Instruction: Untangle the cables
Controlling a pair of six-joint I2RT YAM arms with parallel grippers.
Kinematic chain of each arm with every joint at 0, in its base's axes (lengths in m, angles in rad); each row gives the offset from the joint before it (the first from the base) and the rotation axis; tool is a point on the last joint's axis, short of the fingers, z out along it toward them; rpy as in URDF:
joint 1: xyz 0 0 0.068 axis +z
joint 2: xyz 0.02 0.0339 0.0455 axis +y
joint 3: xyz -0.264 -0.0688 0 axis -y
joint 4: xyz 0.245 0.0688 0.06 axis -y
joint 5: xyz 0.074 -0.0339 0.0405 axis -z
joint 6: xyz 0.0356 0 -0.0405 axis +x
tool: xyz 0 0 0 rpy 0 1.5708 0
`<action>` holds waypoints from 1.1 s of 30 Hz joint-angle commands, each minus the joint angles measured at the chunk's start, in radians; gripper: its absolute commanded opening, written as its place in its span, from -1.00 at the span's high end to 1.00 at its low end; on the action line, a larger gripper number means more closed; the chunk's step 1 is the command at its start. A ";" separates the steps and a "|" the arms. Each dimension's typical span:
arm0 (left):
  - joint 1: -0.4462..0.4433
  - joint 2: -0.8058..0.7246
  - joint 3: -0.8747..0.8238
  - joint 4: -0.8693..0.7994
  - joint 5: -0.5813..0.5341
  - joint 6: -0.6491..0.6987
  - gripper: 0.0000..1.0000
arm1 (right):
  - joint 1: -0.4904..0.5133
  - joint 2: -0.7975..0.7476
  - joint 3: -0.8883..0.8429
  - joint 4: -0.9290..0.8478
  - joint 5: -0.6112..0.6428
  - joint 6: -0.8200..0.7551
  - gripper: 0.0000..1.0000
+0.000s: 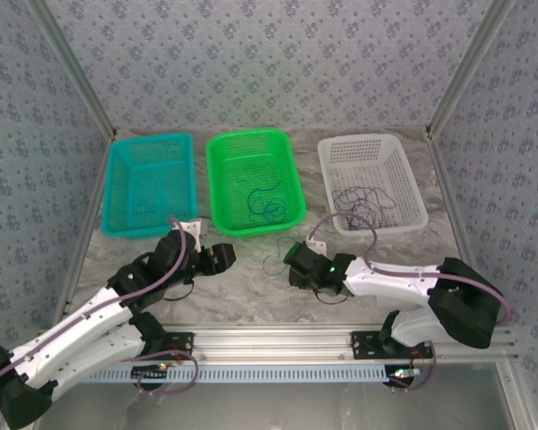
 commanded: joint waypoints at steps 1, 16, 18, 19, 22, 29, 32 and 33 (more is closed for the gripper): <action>0.002 -0.006 0.002 0.031 0.009 -0.012 -0.35 | -0.003 0.050 0.068 0.044 -0.041 -0.047 0.36; 0.003 0.006 0.000 0.091 0.005 0.010 -0.39 | 0.135 -0.147 0.345 -0.292 0.379 -0.272 1.00; 0.002 0.013 0.006 0.123 0.010 0.022 -0.40 | 0.142 -0.185 0.361 -0.277 0.389 -0.316 1.00; 0.003 0.018 0.009 0.138 0.015 0.029 -0.40 | 0.142 -0.196 0.368 -0.275 0.386 -0.337 1.00; 0.003 0.039 0.023 0.184 0.042 0.062 -0.41 | 0.141 -0.228 0.405 -0.262 0.374 -0.399 1.00; -0.019 0.103 0.045 0.306 0.113 0.124 -0.41 | 0.133 -0.252 0.478 -0.232 0.323 -0.516 1.00; -0.050 0.139 0.068 0.333 0.119 0.159 -0.40 | 0.128 -0.257 0.487 -0.213 0.299 -0.537 1.00; -0.065 0.151 0.076 0.343 0.118 0.175 -0.40 | 0.126 -0.260 0.491 -0.204 0.295 -0.540 1.00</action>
